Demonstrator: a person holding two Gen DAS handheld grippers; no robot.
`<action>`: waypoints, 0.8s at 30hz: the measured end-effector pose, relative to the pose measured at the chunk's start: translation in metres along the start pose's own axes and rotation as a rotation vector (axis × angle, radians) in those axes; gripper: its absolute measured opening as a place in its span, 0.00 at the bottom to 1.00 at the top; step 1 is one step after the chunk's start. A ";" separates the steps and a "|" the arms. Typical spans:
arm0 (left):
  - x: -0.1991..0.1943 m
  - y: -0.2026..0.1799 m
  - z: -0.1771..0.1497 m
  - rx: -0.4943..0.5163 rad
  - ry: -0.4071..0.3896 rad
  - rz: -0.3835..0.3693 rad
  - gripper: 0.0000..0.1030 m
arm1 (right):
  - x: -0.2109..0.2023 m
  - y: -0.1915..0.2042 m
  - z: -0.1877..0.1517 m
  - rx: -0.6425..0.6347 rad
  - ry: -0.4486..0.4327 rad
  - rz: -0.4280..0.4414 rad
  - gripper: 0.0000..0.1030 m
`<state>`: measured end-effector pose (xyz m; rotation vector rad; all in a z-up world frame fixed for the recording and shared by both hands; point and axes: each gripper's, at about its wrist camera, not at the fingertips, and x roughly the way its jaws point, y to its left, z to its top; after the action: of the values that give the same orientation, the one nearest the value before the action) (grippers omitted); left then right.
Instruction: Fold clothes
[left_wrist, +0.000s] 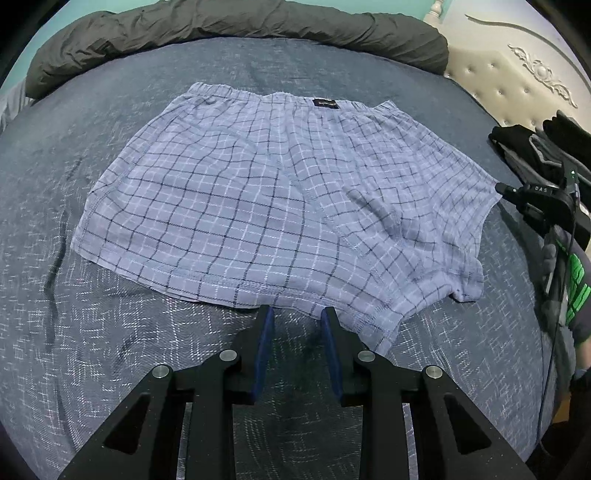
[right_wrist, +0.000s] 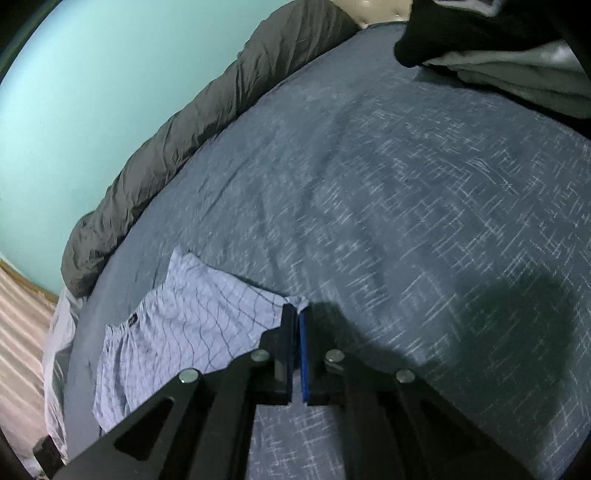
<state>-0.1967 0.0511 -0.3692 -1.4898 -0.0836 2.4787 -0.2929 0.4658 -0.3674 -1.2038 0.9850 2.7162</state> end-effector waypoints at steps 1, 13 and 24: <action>0.000 -0.001 0.000 0.002 0.001 0.001 0.28 | 0.002 -0.001 0.000 0.006 0.004 0.001 0.02; 0.001 0.009 -0.001 -0.011 0.005 -0.018 0.28 | 0.016 -0.009 0.010 0.031 0.016 -0.027 0.02; -0.024 0.076 0.015 -0.154 -0.078 0.038 0.28 | 0.016 -0.015 0.010 0.057 0.003 -0.037 0.02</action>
<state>-0.2129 -0.0267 -0.3545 -1.4644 -0.2691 2.6131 -0.3074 0.4799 -0.3813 -1.2042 1.0230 2.6403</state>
